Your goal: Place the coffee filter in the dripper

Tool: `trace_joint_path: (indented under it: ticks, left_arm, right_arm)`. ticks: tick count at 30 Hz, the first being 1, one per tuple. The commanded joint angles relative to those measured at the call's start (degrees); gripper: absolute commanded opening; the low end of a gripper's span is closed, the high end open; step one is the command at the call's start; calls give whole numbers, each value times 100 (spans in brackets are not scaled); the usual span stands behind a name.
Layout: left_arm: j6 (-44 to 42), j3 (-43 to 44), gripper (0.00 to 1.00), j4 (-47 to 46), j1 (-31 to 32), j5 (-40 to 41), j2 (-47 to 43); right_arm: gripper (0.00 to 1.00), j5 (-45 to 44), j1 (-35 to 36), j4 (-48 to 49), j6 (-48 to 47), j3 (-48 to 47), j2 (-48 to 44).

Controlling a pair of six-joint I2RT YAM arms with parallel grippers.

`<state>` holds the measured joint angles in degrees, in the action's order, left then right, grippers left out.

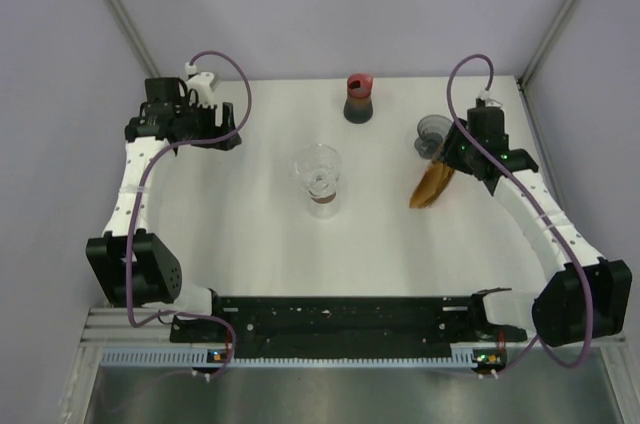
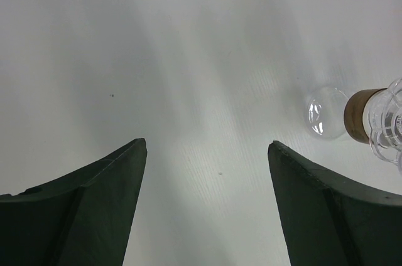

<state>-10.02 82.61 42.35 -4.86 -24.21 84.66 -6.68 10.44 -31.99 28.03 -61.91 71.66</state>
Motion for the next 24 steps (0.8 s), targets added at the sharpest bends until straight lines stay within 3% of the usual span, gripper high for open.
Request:
trace_joint_path:
  ticks: [1, 7, 11, 16, 24]
  left_arm:
    - [-53, 27, 84, -7, 12, -58, -292]
    - [-26, 27, 84, -7, 3, -110, -266]
    - [-26, 27, 84, 2, 12, -111, -292]
    - [-52, 36, 84, 10, 12, -93, -249]
    - [-96, 80, 84, 63, 3, -5, -275]
  right_arm:
    - [41, 333, -147, 956, 1123, 476, -143]
    - [39, 273, -218, 1845, 1934, 1172, -390]
    - [36, -61, -217, 1635, 1242, 910, -205]
    - [23, -123, -226, 1372, 134, 663, 75]
    - [26, -27, -217, 1037, -175, 452, 533]
